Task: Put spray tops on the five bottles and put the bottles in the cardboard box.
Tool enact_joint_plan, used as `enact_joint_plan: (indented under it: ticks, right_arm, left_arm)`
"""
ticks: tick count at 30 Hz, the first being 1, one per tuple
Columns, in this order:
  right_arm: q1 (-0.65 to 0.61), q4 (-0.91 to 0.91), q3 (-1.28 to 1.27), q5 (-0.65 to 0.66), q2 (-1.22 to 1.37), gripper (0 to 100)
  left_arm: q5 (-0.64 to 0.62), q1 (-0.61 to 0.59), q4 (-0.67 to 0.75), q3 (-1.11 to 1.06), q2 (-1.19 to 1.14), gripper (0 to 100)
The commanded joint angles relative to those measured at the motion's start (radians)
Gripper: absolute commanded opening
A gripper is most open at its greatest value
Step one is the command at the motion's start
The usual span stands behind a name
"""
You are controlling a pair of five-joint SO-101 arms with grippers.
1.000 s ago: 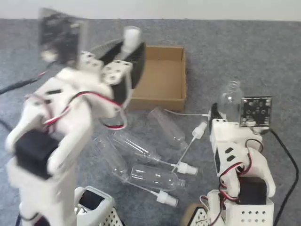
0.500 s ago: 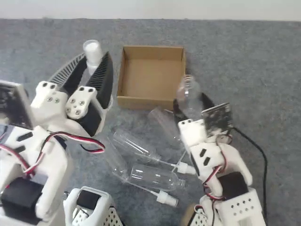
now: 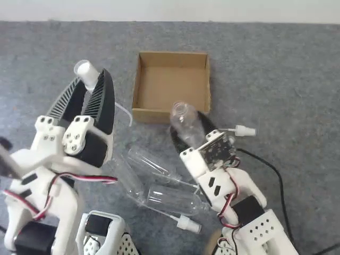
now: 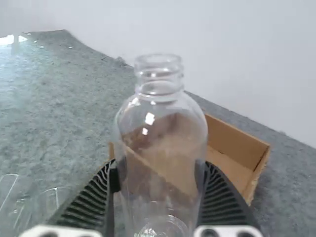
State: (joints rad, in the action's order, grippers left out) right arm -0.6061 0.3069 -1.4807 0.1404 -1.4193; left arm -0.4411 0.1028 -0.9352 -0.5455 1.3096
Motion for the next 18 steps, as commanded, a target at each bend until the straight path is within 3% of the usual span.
enact_joint_plan:
  ticks: [1, 15, 18]
  right_arm:
    - [-0.074, -0.070, -0.025, 0.015, -0.010, 6.8]
    - [-0.234, -0.143, -0.112, 0.017, -0.008, 6.6]
    - [-0.248, -0.147, -0.112, 0.017, -0.008, 6.6]
  left_arm:
    - [-0.032, -0.005, 0.068, -0.039, 0.078, 1]
    - [-0.083, 0.009, 0.075, -0.091, 0.227, 1]
    - [-0.078, 0.077, 0.074, -0.107, 0.233, 1]
